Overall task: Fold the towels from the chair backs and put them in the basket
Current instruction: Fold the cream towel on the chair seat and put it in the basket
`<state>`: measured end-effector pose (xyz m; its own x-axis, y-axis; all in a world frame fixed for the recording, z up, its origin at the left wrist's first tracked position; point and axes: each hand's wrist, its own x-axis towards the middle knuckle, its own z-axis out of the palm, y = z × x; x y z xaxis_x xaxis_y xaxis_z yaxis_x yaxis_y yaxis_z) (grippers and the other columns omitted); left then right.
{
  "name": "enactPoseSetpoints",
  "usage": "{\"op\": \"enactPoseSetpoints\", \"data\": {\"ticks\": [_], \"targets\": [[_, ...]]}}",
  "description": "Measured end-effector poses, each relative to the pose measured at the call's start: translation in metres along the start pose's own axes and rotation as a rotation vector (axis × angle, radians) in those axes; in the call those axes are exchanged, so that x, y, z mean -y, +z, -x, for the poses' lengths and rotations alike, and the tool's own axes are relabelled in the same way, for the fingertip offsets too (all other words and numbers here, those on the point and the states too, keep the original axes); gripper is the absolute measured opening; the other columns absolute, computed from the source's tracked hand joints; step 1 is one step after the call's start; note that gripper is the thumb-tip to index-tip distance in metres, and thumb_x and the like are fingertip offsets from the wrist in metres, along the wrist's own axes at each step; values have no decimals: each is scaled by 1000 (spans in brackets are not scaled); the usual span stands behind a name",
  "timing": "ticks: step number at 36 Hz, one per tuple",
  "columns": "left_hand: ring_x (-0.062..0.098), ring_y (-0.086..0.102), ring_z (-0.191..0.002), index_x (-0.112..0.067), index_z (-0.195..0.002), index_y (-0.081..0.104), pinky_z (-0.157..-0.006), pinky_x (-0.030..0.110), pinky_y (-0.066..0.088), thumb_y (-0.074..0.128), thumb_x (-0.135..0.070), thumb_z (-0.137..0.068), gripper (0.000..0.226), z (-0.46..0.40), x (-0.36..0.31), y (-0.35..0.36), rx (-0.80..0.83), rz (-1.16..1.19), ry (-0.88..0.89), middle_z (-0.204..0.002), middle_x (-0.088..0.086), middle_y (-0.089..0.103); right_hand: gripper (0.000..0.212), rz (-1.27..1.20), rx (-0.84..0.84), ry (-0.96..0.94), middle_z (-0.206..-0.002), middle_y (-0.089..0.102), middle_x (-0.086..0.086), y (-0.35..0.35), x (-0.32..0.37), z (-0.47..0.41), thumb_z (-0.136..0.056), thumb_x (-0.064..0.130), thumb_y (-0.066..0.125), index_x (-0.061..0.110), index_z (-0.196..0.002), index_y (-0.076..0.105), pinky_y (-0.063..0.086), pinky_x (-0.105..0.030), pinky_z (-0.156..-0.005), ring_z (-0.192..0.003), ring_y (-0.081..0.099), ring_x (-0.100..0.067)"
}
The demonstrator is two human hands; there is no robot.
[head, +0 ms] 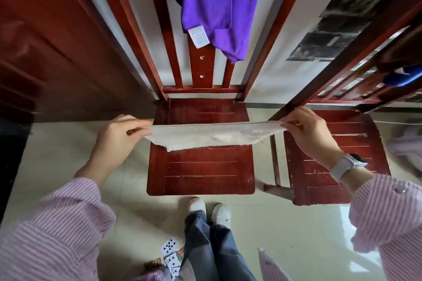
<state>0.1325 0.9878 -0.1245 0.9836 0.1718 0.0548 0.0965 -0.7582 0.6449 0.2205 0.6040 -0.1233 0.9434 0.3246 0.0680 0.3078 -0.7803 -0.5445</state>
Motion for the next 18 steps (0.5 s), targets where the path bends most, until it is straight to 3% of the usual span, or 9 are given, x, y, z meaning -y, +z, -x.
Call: {"op": "enactPoseSetpoints", "data": {"ticks": [3, 5, 7, 10, 12, 16, 18], "targets": [[6, 53, -80, -3, -85, 74, -75, 9, 38, 72, 0, -73, 13, -1, -1, -7, 31, -89, 105, -83, 9, 69, 5, 19, 58, -37, -80, 61, -11, -7, 0, -2, -78, -2, 66, -1, -83, 68, 41, -12, -70, -71, 51, -16], [8, 51, -79, -5, -84, 74, -74, 21, 44, 72, 0, -73, 11, -1, -1, -12, 39, -125, 134, -82, 7, 69, 6, 16, 67, -52, -80, 60, -7, -13, 1, -3, -78, -2, 66, -1, -83, 68, 37, -1, -70, -70, 51, -14], [10, 48, -76, -6, -82, 74, -66, 33, 48, 72, -2, -74, 9, -1, 0, -16, 28, -185, 174, -82, 5, 70, 7, 17, 60, -66, -80, 58, -4, -17, 4, -4, -78, -3, 65, 0, -84, 68, 36, 1, -70, -70, 51, -13], [14, 49, -80, -11, -84, 74, -61, 33, 44, 69, -7, -79, 8, -4, 0, -16, 53, -286, 123, -84, 0, 70, 4, 40, 114, -77, -80, 60, -5, -15, 5, -11, -79, 0, 65, 3, -82, 67, 42, -12, -70, -72, 56, -19], [21, 54, -86, -14, -89, 73, -64, 32, 42, 63, -12, -85, 12, -12, 0, -10, 81, -330, 38, -90, -1, 70, 5, 67, 142, -38, -79, 60, -4, -10, 7, -20, -81, 2, 63, 5, -81, 67, 50, -31, -69, -72, 58, -21], [34, 57, -85, -9, -92, 68, -66, 39, 45, 55, -7, -88, 14, -37, -15, -5, -235, -294, -9, -92, 9, 66, 4, 9, -143, -3, -85, 62, -13, -1, 17, -50, -82, 1, 60, 2, -83, 64, 51, -43, -70, -75, 60, -30], [32, 57, -85, -7, -93, 66, -68, 37, 43, 51, -7, -89, 16, -49, -24, -4, -338, -234, -68, -94, 11, 64, 5, 7, -144, 28, -90, 63, -13, 2, 23, -63, -84, 4, 59, 2, -86, 64, 51, -44, -72, -79, 60, -30]]}}
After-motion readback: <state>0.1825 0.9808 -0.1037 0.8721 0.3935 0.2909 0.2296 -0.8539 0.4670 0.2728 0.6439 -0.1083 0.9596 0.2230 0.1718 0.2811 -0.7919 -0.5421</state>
